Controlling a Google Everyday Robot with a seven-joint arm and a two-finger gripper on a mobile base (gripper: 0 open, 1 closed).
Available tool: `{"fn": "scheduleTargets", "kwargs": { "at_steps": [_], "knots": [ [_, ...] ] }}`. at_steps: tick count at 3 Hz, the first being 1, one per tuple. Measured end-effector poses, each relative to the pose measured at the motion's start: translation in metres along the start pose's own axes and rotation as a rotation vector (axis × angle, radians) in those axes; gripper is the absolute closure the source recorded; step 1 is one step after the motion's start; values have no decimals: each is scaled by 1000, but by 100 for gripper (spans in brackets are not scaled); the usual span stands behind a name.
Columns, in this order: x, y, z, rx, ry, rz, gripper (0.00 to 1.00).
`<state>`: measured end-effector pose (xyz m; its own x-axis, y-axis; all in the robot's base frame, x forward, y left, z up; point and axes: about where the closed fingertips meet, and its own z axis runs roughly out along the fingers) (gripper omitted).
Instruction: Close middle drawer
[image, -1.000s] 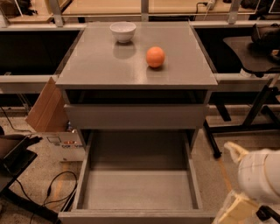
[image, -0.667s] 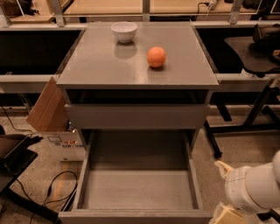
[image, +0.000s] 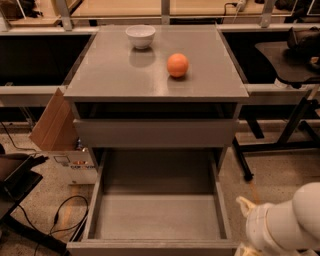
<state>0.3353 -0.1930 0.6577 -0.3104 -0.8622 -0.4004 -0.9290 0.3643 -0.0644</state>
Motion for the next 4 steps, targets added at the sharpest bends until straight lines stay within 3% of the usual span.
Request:
{"fn": "scheduleTargets", "kwargs": {
  "at_steps": [2, 3, 4],
  "knots": [
    [51, 52, 112, -81, -87, 63, 46],
    [71, 74, 166, -117, -138, 86, 78],
    [69, 79, 208, -142, -194, 76, 99]
  ]
}}
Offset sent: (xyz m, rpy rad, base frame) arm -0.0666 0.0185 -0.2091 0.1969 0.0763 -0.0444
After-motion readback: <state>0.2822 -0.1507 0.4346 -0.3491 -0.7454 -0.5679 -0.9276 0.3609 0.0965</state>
